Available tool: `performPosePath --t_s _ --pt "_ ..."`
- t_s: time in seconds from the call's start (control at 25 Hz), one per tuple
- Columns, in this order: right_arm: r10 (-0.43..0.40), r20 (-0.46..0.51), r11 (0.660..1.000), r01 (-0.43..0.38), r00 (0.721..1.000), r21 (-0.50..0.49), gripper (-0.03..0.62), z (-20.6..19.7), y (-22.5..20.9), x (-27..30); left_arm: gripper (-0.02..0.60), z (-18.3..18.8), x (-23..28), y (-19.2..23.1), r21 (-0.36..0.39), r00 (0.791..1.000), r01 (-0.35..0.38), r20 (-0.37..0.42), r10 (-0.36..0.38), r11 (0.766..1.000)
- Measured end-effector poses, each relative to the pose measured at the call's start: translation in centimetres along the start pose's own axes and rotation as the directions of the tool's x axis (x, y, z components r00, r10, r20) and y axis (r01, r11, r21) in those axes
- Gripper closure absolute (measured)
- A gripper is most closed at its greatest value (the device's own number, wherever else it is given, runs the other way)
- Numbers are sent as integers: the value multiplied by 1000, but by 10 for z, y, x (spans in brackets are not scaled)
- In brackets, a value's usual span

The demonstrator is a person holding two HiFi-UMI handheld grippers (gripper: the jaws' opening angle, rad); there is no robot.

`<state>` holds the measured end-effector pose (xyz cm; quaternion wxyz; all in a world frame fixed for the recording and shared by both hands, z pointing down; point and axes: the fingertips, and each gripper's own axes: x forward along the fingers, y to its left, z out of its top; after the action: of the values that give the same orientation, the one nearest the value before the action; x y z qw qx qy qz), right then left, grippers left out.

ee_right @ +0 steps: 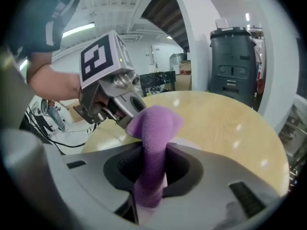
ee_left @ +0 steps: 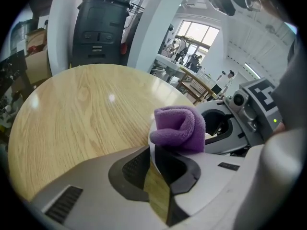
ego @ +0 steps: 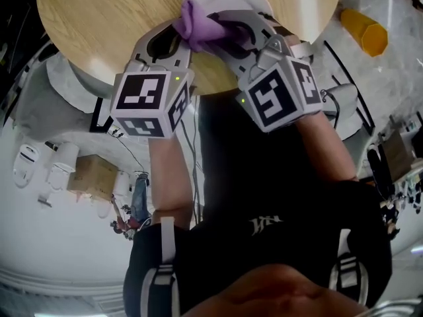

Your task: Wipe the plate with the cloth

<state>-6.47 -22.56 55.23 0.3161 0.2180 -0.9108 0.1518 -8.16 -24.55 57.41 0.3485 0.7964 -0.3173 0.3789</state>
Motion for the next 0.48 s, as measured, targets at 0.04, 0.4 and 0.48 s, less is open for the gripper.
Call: performPosePath --t_s 0.04,0.4,0.48 --pt "0 -7 1000 0 1000 -15 499 -2 -1 -2 540 0 0 0 4 1000 0 -1 0 1000" --pt "-79 -135 997 77 988 -21 499 -51 -25 -67 540 -2 -1 -1 23 1000 3 -18 -3 1000" --pt "-97 -158 995 96 983 -11 499 -59 -27 -77 540 -1 0 -2 25 1000 4 -15 -4 1000"
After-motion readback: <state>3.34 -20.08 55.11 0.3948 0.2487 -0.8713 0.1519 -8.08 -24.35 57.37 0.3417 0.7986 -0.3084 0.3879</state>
